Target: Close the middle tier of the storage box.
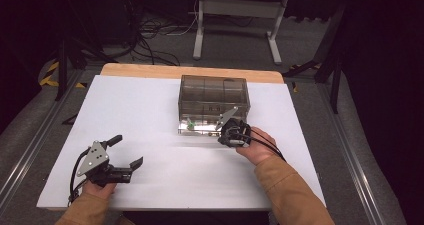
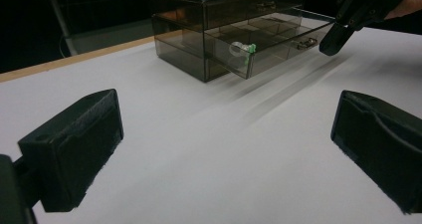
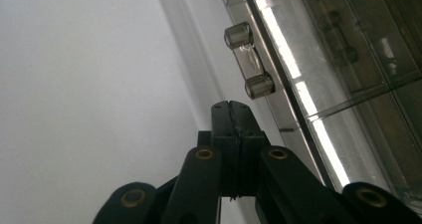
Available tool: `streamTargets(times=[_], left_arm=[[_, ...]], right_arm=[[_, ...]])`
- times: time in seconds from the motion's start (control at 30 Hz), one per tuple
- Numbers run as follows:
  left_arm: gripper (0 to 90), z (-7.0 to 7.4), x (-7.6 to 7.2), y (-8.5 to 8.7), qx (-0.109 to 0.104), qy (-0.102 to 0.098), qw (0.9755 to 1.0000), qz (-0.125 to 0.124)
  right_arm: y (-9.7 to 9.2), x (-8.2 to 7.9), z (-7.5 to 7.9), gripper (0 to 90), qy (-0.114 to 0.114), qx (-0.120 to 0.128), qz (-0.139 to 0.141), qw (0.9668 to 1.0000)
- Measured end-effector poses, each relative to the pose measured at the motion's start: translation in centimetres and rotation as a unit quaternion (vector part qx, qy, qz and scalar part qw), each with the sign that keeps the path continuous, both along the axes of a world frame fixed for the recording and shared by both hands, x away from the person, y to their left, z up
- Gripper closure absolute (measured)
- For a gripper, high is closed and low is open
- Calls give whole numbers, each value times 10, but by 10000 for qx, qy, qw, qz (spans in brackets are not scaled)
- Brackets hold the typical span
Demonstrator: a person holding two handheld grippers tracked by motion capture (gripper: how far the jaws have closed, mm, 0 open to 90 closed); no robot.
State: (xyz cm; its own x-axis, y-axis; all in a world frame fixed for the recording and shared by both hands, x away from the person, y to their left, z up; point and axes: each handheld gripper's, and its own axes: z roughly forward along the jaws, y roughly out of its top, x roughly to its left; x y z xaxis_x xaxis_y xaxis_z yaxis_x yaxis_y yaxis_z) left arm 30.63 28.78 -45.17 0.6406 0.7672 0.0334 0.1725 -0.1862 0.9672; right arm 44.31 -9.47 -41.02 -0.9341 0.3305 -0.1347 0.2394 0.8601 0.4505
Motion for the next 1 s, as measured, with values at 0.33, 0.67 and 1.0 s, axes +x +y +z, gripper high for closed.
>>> streamTargets(times=[0.33,0.67,1.0], left_arm=[[9,0,0,0,-3,3,10000,0],[9,0,0,0,-3,1,10000,-1],[9,0,0,0,-1,4,10000,0]], right_arm=[[-2,3,-4,900,-52,-72,-76,9999],[-1,4,-5,900,-130,-98,-126,9998],[-1,6,-4,900,-220,-61,-162,9996]])
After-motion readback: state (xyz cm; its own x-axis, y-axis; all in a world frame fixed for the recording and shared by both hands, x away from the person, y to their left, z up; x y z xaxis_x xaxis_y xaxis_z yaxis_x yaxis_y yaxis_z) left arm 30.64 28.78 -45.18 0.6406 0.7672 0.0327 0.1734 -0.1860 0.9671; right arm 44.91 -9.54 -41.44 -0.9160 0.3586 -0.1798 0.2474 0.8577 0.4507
